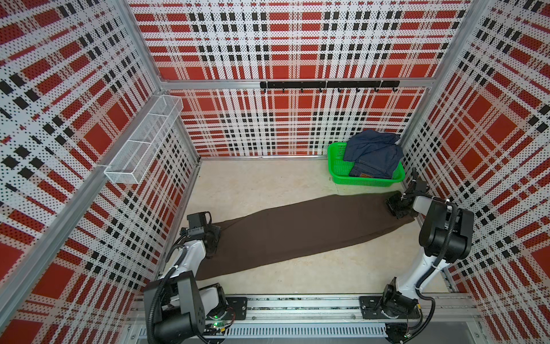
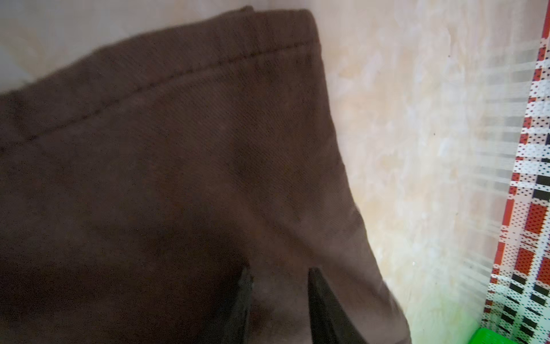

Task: Fold and stack the trousers
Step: Rotate the trousers at the center of the table.

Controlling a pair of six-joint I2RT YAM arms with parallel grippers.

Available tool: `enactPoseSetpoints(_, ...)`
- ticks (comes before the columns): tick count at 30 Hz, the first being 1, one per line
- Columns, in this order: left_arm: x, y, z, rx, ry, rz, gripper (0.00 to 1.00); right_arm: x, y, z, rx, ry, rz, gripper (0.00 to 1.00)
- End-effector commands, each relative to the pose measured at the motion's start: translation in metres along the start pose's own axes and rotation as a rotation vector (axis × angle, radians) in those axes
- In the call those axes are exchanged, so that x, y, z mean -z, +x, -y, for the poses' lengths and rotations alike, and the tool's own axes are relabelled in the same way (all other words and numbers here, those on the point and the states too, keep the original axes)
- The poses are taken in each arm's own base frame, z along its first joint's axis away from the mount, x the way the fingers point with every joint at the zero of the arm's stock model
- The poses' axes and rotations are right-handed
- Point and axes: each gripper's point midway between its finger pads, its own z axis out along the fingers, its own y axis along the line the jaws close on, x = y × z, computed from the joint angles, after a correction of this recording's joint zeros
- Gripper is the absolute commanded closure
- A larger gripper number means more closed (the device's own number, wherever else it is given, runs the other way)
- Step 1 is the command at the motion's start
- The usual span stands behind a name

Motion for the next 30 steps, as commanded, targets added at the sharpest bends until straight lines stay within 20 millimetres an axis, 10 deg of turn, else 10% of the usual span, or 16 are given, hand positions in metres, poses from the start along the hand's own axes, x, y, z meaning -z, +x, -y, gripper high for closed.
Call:
enactPoseSetpoints(1,-0.012,-0.003,-0.015,-0.039,-0.046,0.041,0.64,-0.008,0.009,0.022,0.006,0.073,-0.014,0.64)
enactPoseSetpoints(8,-0.040,-0.011,-0.026,-0.089,-0.133,0.031,0.66,0.013,0.026,0.058,-0.069,0.173,-0.003,0.64)
enactPoseSetpoints(20,-0.087,-0.022,0.081,-0.209,0.002,-0.068,0.66,0.074,0.066,0.125,-0.138,0.297,0.121,0.61)
enactPoseSetpoints(24,-0.068,-0.035,0.114,-0.267,0.034,-0.034,0.61,0.093,0.059,0.120,-0.132,0.275,0.177,0.61)
enactPoseSetpoints(30,0.011,-0.080,0.147,-0.314,0.043,0.127,0.44,0.133,0.034,0.064,-0.029,0.180,0.259,0.57)
